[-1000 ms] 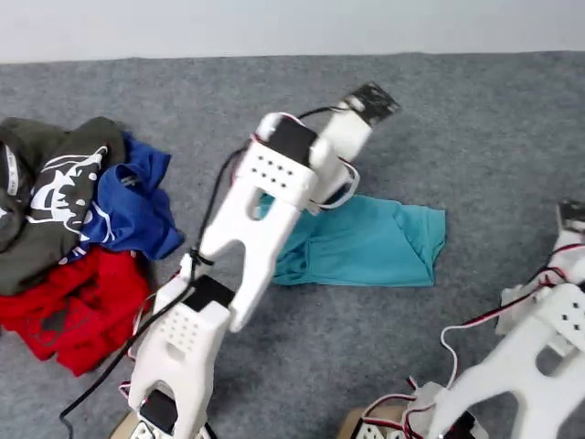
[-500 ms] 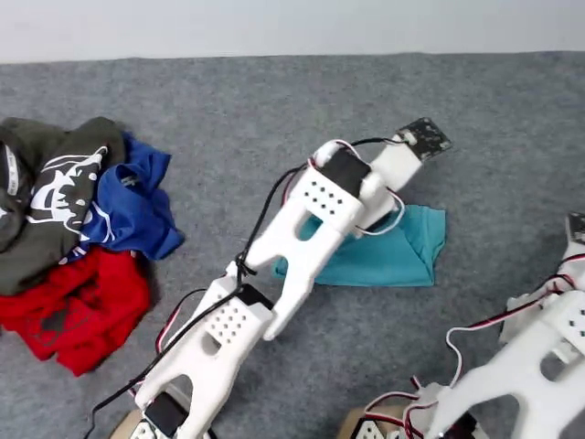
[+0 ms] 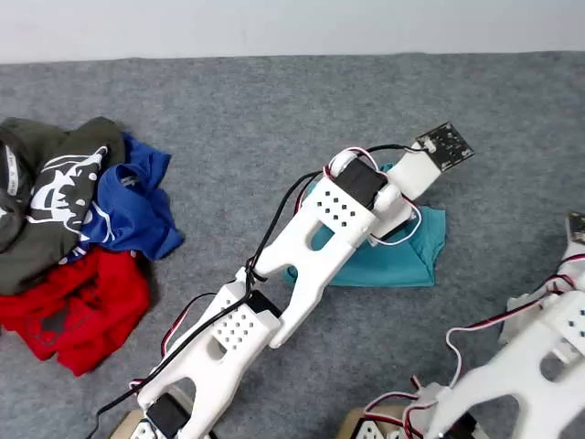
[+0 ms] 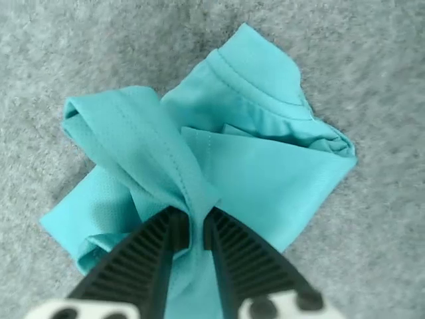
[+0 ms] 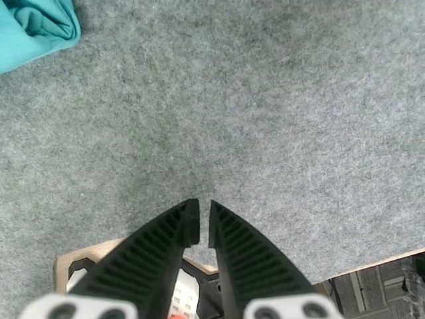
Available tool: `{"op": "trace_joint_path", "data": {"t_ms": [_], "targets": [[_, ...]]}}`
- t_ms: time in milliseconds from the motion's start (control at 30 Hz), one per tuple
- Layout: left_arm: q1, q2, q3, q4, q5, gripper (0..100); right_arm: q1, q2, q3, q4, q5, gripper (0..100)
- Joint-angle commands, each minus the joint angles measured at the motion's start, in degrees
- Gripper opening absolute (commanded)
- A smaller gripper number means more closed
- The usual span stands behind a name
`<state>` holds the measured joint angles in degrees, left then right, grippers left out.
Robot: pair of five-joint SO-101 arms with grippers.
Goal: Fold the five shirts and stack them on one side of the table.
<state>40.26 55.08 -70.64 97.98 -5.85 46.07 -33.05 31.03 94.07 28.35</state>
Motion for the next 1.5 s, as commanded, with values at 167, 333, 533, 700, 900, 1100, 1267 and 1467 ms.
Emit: {"op": "trace_joint_path", "data": {"t_ms": [167,333,533,700,900,1100,1267,1467], "targets": [[2.11,-0.97,-2.77,-3.6,0.97,0,0.48,-1.63,-0.53,-0.57,0.53,3.9],[3.52,-0.62,-2.77,-6.24,0.97,0,0.48,-1.63,-0.53,-0.57,0.53,3.9],[4.04,1.49,-2.68,-8.44,0.97,1,0.48,-1.63,-0.53,-0.57,0.53,3.9],[4.13,2.2,-2.77,-8.18,0.88,13,0.31,-1.63,0.09,-0.66,0.53,3.9],[4.84,0.7,-7.25,-5.89,1.49,22,0.4,-2.15,4.04,-2.51,0.53,3.9],[3.87,-1.05,-14.29,-0.53,1.32,22,0.22,-2.15,4.66,-2.77,0.53,3.9],[-2.29,-2.73,-16.66,2.55,1.49,21,0.22,-2.15,4.66,-2.77,0.53,3.9],[-9.76,-3.34,-14.64,2.55,1.41,18,0.13,-2.15,4.57,-2.77,0.53,3.9]]}}
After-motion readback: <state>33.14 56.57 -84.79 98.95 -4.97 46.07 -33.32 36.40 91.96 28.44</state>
